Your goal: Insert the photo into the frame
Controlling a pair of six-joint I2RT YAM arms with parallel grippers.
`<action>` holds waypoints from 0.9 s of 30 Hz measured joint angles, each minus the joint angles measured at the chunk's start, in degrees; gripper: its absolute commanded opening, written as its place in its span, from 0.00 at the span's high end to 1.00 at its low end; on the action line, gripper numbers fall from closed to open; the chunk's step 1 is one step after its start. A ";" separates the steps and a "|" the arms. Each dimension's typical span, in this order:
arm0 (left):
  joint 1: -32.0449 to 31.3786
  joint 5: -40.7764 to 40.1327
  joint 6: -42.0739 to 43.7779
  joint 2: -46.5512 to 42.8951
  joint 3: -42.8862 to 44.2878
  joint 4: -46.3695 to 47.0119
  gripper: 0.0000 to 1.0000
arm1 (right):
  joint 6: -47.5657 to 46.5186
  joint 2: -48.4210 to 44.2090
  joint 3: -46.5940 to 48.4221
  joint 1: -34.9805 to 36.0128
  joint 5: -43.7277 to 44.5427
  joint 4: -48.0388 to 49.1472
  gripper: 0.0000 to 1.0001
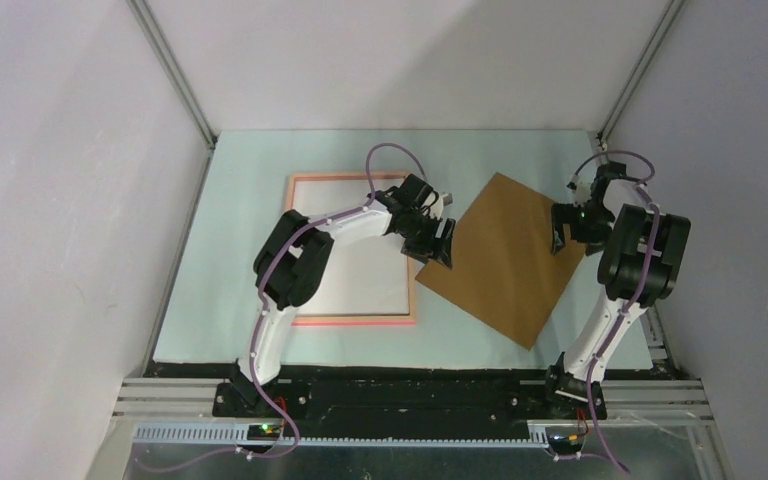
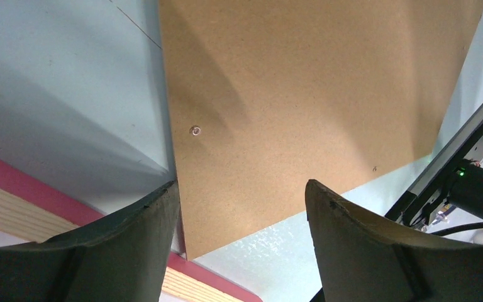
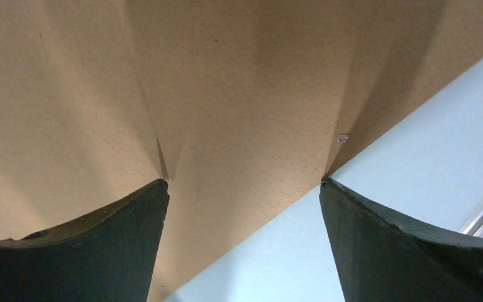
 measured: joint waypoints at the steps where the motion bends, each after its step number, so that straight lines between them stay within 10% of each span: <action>1: 0.02 0.13 -0.04 0.00 0.00 0.00 0.21 | 0.31 0.85 1.38 0.37 -0.39 0.11 0.06; 12: -2.82 4.39 -1.99 0.31 -0.68 2.47 0.20 | 4.90 9.46 17.46 2.82 -10.14 -1.29 0.05; 27: -4.94 -1.66 -7.13 -5.40 -7.74 4.74 0.13 | 7.56 -0.26 7.30 -3.32 -9.90 1.14 0.01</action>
